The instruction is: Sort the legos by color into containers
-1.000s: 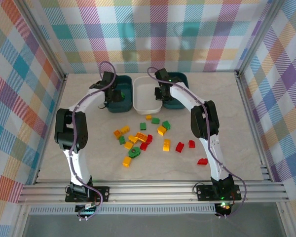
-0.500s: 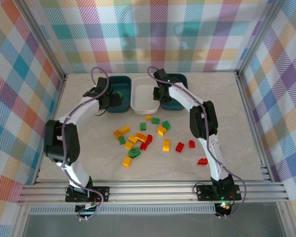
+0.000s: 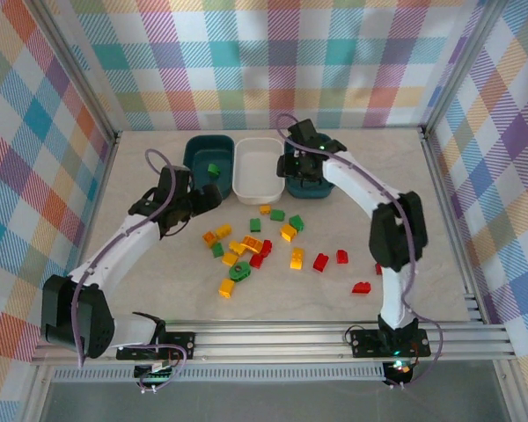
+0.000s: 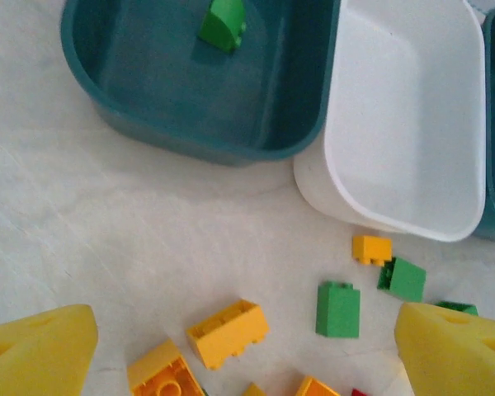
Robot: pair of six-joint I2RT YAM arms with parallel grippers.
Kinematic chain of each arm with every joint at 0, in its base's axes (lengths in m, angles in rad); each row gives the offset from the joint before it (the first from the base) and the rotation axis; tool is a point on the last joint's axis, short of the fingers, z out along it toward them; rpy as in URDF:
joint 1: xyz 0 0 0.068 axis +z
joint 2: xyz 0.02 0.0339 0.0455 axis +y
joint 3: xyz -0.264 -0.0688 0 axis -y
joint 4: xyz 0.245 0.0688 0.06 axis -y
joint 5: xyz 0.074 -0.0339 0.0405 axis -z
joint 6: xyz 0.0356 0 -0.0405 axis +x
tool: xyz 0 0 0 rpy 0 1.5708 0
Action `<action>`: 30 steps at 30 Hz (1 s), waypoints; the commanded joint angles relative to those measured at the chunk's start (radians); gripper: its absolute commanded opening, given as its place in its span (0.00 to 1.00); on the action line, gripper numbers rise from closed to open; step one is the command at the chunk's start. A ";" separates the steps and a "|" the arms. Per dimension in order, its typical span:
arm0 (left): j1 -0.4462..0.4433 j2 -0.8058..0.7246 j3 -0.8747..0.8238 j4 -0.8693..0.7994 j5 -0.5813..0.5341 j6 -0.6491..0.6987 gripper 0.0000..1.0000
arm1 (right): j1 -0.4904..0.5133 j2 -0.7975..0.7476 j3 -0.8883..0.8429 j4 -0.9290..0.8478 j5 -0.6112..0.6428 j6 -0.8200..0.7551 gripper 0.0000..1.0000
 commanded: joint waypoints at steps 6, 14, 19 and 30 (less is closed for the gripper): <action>-0.176 -0.066 -0.165 0.015 0.003 -0.062 0.88 | 0.117 -0.233 -0.434 0.048 0.042 -0.049 0.59; -0.253 -0.169 -0.216 -0.004 -0.106 -0.123 0.88 | 0.290 -0.309 -0.651 0.034 0.080 0.126 0.56; -0.270 -0.207 -0.239 -0.016 -0.113 -0.141 0.89 | 0.349 -0.257 -0.665 0.023 0.108 0.192 0.55; -0.270 -0.314 -0.266 -0.088 -0.169 -0.138 0.89 | 0.397 -0.248 -0.669 0.037 0.238 0.222 0.50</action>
